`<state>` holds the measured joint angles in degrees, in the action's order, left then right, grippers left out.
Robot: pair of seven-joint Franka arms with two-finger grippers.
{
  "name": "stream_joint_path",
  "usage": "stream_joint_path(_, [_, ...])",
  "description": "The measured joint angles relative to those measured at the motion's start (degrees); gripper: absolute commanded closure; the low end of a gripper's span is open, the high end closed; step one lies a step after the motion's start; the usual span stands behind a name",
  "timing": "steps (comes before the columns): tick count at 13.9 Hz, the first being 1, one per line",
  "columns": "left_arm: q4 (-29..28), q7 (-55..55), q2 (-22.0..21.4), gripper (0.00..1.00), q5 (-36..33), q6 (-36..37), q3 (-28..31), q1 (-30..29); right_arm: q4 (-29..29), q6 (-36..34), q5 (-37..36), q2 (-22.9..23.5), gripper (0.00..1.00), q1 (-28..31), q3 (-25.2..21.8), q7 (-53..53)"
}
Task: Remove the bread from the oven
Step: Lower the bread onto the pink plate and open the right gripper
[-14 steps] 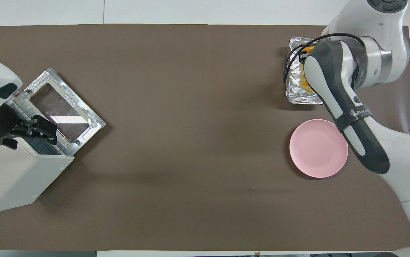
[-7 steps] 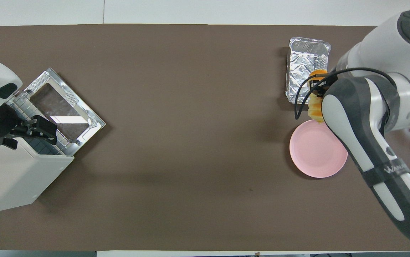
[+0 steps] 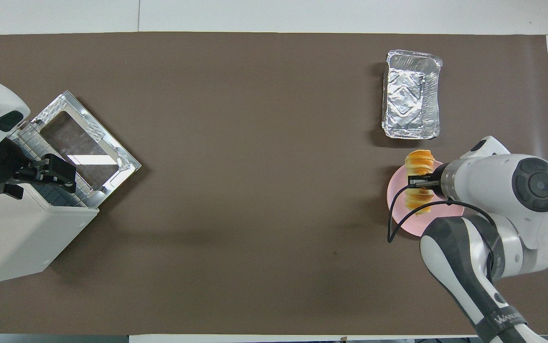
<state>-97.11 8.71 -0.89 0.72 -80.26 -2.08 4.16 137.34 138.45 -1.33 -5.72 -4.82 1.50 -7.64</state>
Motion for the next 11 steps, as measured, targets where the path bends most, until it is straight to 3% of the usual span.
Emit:
stream_joint_path(7, [0.00, 0.00, 0.00, 0.00, 0.00, 0.00, 0.00, 0.00, 4.74, 9.29, 0.07, 1.88, 0.97, 0.01, -0.01, 0.00])
stream_joint_path(8, [0.00, 0.00, 0.00, 0.00, 0.00, 0.00, 0.00, 0.00, 4.83, 9.54, 0.07, 2.12, 0.54, 0.04, -0.03, 0.00])
stream_joint_path(9, [0.00, 0.00, 0.00, 0.00, 0.00, 0.00, 0.00, 0.00, 4.86, 9.61, 0.08, 2.21, 0.01, 0.10, -0.05, 0.00])
stream_joint_path(11, [0.00, 0.00, 0.00, 0.00, 0.00, 0.00, 0.00, 0.00, 4.86, 9.64, 0.08, 2.21, 0.00, 0.30, -0.05, 0.00])
